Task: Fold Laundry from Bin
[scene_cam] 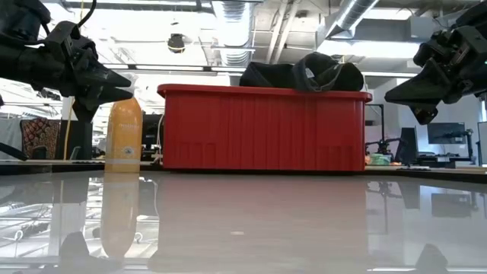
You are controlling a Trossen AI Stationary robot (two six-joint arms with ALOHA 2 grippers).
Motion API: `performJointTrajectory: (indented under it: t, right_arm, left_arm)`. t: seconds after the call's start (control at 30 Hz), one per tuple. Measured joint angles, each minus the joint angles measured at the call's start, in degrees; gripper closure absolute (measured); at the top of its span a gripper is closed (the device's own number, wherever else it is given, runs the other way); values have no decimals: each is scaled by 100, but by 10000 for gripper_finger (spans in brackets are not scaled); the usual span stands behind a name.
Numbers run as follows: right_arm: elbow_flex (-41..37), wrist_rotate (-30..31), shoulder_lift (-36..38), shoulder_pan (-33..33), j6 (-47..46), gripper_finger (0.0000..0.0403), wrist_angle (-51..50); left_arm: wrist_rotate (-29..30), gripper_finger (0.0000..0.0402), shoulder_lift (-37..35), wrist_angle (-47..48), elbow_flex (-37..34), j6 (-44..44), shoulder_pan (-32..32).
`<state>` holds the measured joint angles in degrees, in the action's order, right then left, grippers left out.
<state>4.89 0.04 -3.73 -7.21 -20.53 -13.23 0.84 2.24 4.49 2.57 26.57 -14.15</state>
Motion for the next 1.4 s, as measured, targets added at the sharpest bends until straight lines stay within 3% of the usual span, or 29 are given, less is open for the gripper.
performJointTrajectory:
  t: [0.6, 0.83, 0.97, 1.1, 1.23, 1.4]
  right_arm:
    - [2, 1, -1, 1, 0, 343, 0]
    - [-1, 2, 0, 0, 43, 343, 9]
    - [-53, 238, -2, -5, 693, 343, 438]
    - [-44, 807, 3, -5, 693, 343, 1818]
    - [-2, 995, -3, -5, 849, 343, 3116]
    - [644, 903, -290, -5, 2175, 343, 3010]
  left_arm:
    - [8, 276, -1, -35, -2, 12, 2]
    - [956, 276, -5, -528, -20, 413, 1]
    - [1359, 276, -2, -540, -20, 645, 0]
    - [1283, 276, 1, -686, -20, 581, 2]
    - [575, 276, 37, -1317, -12, 199, 3]
    - [319, 276, 578, -2276, -5, -118, 6]
